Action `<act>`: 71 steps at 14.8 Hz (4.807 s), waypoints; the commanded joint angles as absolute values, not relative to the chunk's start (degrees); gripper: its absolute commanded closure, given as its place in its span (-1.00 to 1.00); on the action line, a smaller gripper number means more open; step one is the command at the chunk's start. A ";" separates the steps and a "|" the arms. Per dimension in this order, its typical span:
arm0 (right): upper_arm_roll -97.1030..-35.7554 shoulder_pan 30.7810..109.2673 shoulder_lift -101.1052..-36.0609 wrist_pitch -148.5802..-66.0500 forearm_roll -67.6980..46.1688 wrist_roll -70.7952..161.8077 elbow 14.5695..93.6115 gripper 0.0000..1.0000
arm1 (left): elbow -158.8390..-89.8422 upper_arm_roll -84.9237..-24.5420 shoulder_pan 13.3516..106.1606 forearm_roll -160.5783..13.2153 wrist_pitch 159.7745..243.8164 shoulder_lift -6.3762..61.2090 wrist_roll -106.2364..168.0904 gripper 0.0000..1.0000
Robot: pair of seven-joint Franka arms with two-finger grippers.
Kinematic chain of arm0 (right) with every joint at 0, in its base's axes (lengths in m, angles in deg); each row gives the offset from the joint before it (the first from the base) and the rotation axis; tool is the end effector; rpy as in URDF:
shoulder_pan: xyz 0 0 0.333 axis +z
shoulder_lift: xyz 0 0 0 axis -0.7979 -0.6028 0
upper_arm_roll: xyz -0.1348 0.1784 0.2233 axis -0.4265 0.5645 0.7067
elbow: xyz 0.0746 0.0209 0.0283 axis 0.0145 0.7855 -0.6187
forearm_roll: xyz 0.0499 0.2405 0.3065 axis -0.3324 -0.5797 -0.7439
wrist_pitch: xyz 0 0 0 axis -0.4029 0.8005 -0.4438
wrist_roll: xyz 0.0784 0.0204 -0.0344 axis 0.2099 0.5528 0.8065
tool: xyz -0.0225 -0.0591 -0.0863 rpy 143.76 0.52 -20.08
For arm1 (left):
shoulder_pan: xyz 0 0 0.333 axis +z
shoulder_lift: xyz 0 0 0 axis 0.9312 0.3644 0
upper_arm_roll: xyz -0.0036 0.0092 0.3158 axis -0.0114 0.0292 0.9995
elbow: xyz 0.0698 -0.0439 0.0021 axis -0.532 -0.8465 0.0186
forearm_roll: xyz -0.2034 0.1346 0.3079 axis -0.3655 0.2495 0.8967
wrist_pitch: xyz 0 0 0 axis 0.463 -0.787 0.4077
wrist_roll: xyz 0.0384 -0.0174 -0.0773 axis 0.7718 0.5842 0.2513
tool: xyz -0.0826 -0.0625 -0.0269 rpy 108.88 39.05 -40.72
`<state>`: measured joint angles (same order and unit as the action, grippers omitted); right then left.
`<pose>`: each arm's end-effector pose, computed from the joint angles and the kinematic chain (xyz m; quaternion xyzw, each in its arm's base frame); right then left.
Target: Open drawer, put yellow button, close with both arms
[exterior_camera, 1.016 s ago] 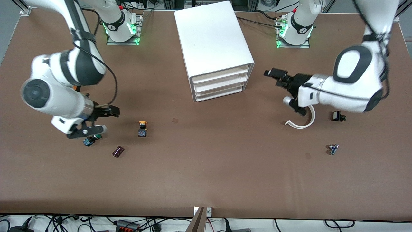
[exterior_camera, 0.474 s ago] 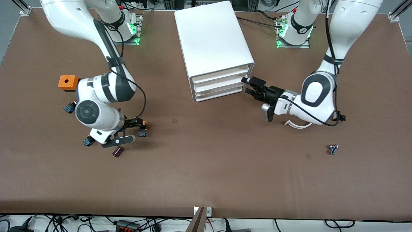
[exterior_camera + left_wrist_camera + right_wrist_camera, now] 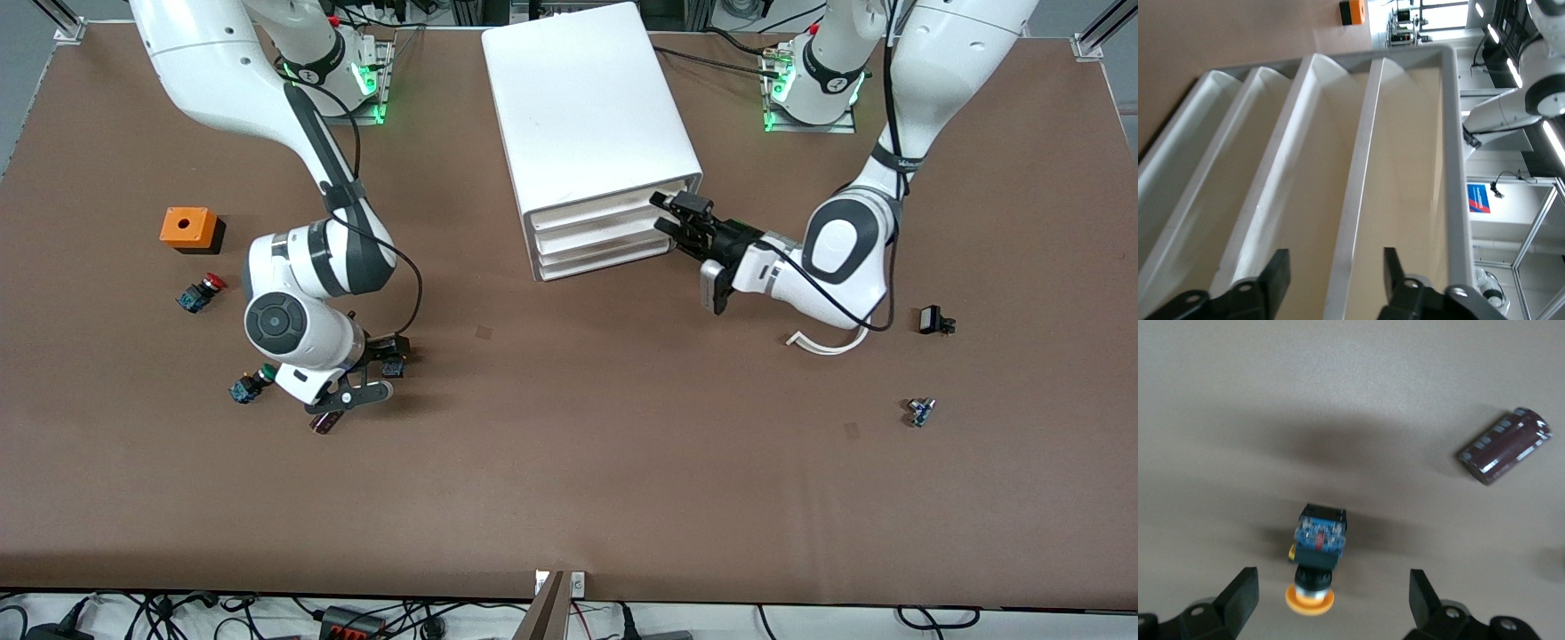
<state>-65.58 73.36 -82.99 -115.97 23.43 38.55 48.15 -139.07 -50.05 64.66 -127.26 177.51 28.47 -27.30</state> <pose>0.6509 0.1931 0.2276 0.9919 0.1134 -0.0561 0.0149 0.4950 -0.2482 0.2464 0.7461 -0.2458 -0.1852 0.5904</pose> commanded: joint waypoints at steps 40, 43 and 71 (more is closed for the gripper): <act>-66.60 100.55 -81.41 -96.11 23.18 17.73 14.84 1.00 | -106.89 -45.37 65.29 -73.16 167.34 28.16 29.45 -1.00; -66.17 102.22 -82.99 -97.77 23.18 15.34 14.22 1.00 | -104.36 -46.16 64.15 -62.08 167.25 28.42 29.93 -1.00; -66.25 98.21 -84.24 -94.72 22.56 7.77 11.58 -1.00 | -98.02 -46.25 64.50 -64.34 173.03 34.49 37.54 -1.00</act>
<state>-66.67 102.92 -86.52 -98.07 22.83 7.72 12.20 -99.15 -45.66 65.02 -63.66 171.07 34.36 32.98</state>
